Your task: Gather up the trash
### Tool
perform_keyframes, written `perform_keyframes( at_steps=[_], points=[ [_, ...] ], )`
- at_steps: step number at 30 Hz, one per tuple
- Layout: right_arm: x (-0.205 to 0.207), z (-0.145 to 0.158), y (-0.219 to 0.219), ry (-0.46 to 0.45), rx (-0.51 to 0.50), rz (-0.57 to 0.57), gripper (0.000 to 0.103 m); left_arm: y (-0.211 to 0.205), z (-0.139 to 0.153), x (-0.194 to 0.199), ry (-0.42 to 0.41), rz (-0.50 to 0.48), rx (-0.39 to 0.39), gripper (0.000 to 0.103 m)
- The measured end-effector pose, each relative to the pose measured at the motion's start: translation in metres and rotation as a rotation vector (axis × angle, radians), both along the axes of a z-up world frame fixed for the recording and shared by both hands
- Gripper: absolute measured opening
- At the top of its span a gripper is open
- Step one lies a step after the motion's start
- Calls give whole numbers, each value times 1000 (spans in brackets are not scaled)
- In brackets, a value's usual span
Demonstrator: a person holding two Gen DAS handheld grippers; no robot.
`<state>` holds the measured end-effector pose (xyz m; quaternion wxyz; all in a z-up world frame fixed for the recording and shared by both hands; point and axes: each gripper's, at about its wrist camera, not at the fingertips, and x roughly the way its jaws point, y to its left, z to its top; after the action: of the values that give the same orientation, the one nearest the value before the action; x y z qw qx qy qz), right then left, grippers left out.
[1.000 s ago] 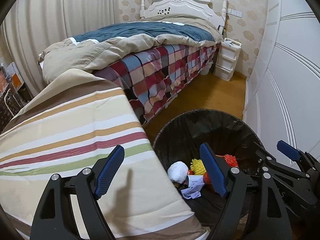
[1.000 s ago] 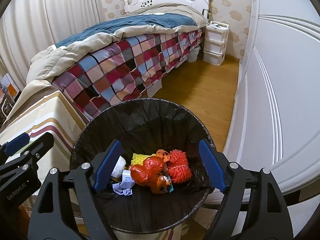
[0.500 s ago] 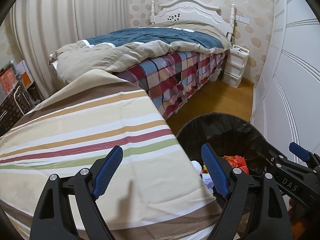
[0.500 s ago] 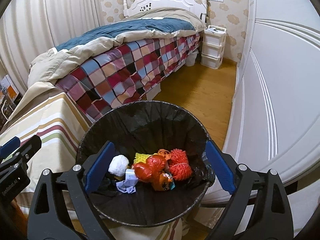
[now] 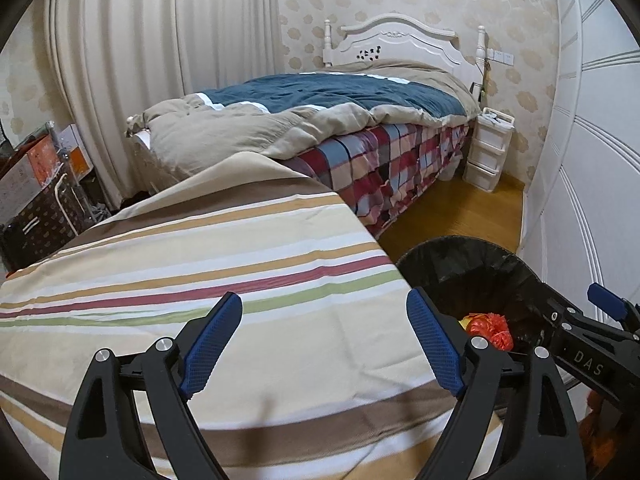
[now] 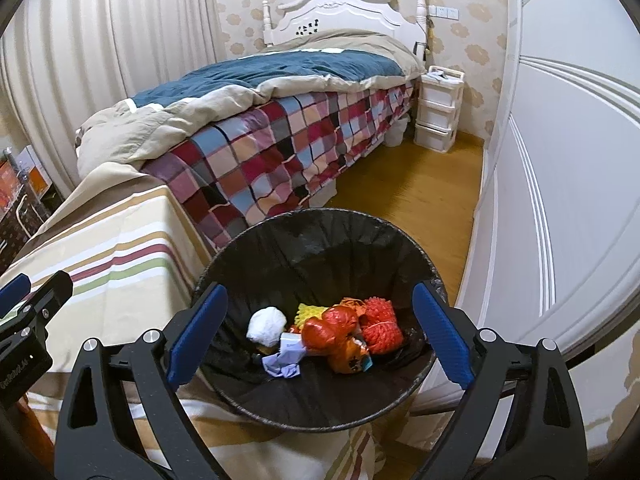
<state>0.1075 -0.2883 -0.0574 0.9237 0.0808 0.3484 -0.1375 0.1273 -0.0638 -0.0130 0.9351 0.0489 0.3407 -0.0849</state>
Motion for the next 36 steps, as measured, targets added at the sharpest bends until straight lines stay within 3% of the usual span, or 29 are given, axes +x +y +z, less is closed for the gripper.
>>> perform_keyframes(
  at_steps=[20, 36],
  points=[
    [-33, 29, 41, -68, -53, 52, 92, 46, 21, -34, -51, 52, -37, 86],
    [-38, 35, 45, -80, -67, 55, 92, 51, 25, -38, -60, 61, -49, 86]
  ],
)
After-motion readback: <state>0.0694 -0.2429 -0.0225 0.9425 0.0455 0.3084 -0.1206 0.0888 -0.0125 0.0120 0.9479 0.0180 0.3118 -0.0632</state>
